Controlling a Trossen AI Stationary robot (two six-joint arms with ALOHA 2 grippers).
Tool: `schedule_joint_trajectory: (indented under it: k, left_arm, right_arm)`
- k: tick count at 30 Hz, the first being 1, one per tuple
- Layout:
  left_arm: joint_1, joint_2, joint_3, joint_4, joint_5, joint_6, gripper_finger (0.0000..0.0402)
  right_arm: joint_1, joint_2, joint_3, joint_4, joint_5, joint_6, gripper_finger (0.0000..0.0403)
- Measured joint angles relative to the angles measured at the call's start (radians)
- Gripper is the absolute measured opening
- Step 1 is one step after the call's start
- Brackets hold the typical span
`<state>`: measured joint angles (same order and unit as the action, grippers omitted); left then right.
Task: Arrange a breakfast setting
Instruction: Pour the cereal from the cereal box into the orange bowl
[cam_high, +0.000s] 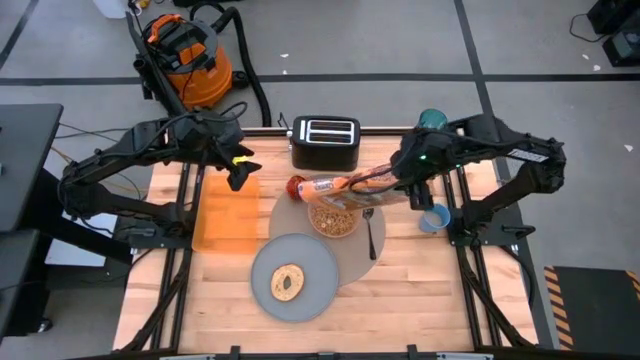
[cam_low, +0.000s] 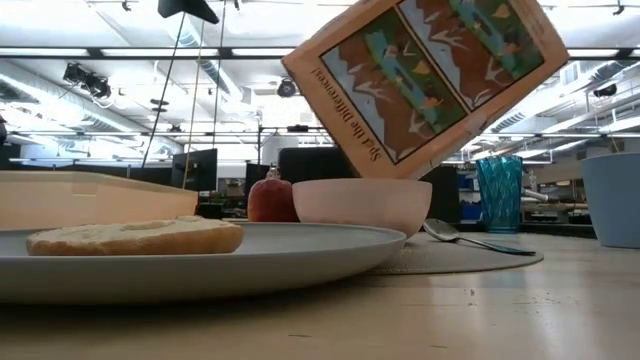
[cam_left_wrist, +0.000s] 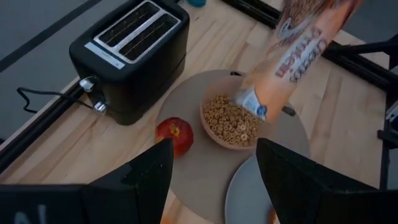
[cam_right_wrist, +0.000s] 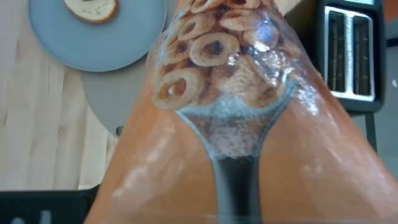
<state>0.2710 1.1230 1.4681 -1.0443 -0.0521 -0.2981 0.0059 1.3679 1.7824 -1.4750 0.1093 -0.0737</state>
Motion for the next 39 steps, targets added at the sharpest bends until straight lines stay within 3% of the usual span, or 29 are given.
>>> schedule_joint_trajectory:
  k: [12,20,28,39]
  left_arm:
    - [-0.001,-0.007,0.0,0.142,0.023,0.002,0.0238]
    - [-0.048,-0.006,0.0,0.209,0.021,-0.005,0.0238]
    - [-0.061,-0.006,0.0,0.219,-0.008,-0.032,0.0238]
    - [-0.061,-0.006,0.0,0.247,-0.008,-0.031,0.0238]
  right_arm:
    - [-0.016,-0.121,-0.007,-0.029,-0.029,0.078,0.0222]
    - [0.006,-0.166,-0.155,-0.008,-0.065,0.111,0.0222]
    - [0.012,-0.177,-0.115,-0.002,-0.051,0.096,0.0222]
    - [0.011,-0.3,-0.153,0.046,-0.022,0.123,0.0222]
